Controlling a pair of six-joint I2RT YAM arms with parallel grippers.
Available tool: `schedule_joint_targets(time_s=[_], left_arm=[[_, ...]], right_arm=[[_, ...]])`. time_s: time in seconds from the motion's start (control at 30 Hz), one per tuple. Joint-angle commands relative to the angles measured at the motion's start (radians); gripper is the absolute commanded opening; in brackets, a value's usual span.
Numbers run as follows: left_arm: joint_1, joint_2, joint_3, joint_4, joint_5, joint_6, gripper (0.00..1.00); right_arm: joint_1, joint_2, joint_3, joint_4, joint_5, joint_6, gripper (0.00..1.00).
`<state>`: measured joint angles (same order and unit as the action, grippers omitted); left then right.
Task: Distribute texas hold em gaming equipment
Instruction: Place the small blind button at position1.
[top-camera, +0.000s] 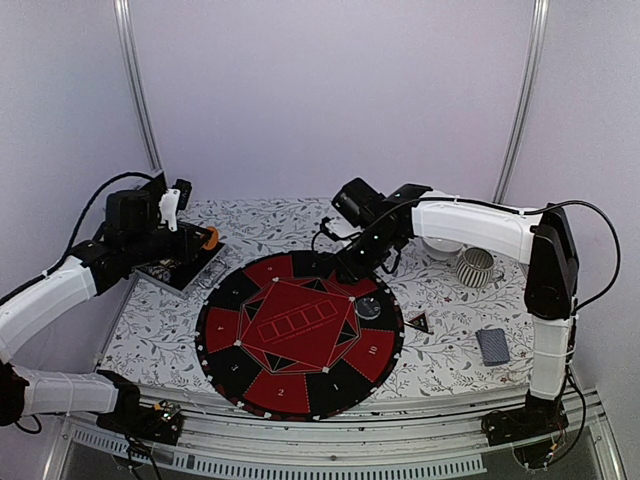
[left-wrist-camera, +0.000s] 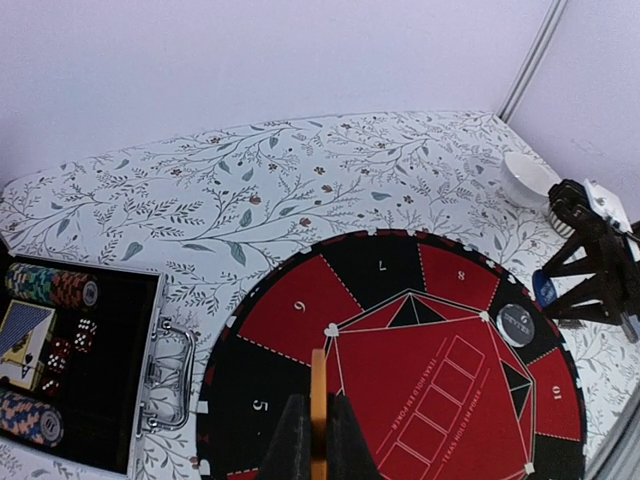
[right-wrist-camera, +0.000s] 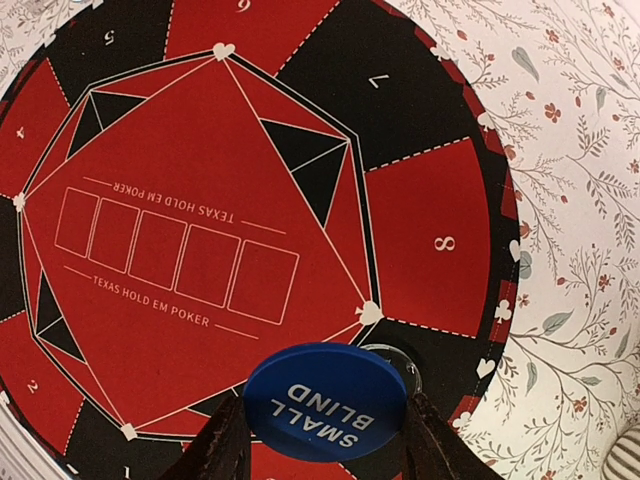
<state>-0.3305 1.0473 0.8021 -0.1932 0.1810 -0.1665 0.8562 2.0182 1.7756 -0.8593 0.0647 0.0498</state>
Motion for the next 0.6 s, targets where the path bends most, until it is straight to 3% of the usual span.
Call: schedule_joint_targets(time_s=[0.0,0.3,0.57], left_arm=[[0.014,0.004,-0.012,0.013,-0.018,0.016,0.00],[0.017,-0.002,-0.011,0.012,-0.017,0.018,0.00],[0.016,-0.011,-0.014,0.015,-0.018,0.019,0.00]], right_arm=[[-0.001,-0.017,-0.011,0.014,-0.018,-0.022,0.22],[0.027,-0.021,-0.032,-0.033,-0.096,0.044,0.20],[0.246,0.041,-0.102,-0.044,-0.110,0.133,0.15]])
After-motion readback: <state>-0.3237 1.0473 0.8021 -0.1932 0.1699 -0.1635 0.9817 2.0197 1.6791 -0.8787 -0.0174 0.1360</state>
